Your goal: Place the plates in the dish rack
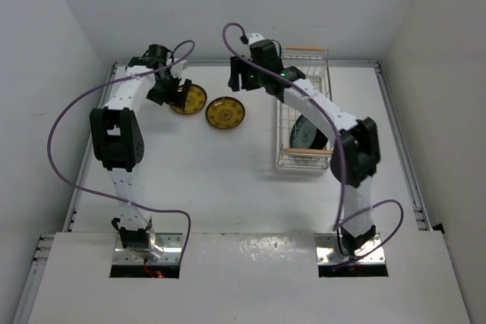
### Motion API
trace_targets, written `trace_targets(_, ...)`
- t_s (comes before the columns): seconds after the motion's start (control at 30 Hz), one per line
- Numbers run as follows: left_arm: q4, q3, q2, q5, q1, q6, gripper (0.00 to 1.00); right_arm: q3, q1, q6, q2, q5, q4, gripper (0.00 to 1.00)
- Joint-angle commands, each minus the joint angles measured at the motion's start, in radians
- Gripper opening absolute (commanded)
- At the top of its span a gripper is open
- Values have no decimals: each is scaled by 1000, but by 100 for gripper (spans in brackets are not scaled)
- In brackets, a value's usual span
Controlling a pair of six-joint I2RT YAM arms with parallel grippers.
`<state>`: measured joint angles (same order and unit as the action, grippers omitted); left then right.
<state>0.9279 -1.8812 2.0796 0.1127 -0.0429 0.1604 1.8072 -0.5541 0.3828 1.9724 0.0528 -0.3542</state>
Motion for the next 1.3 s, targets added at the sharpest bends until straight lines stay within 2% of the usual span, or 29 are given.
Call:
trace_targets(0.0, -18, 36, -44, -41, 49, -39, 89, 139, 25, 140, 204, -203, -100, 67)
trace_targets(0.17, -37, 76, -65, -50, 71, -39, 89, 179, 19, 194, 345, -67, -71, 67)
trace_targets(0.23, -37, 85, -75, -50, 80, -39, 89, 181, 22, 208, 367, -30, -69, 63)
trace_targets(0.4, -37, 85, -75, -22, 80, -39, 89, 167, 17, 243, 425, -13, -89, 57)
trace_targets(0.6, -37, 85, -65, -13, 80, -39, 89, 34, 16, 373, 436, -5, 43, 48)
trace_targets(0.63, -37, 85, -65, -13, 80, -39, 89, 35, 16, 386, 453, 1, 50, 46)
trace_targets(0.73, -37, 85, -65, -13, 80, -39, 89, 104, 22, 442, 496, 24, -6, 26)
trace_targets(0.77, -37, 85, -75, -13, 80, -39, 89, 113, 22, 446, 488, 50, -21, 18)
trace_targets(0.8, -37, 85, -75, -13, 80, -39, 89, 104, 17, 450, 485, 83, -25, 4)
trace_targets(0.83, -37, 94, -75, -13, 80, -39, 89, 97, 16, 453, 444, 116, -28, 0)
trace_targets(0.9, -37, 94, -75, -13, 80, -39, 89, 46, 20, 450, 412, 157, -12, 0)
trace_targets(1.03, -37, 94, -75, -13, 80, -30, 89, -51, 13, 398, 249, 226, 40, 0)
trace_targets(1.2, -37, 94, -75, -13, 80, -30, 89, -140, -30, 202, 5, 343, 210, 0)
trace_targets(1.27, -37, 94, -66, -13, 80, -30, 89, -157, -46, 79, -42, 442, 241, 0)
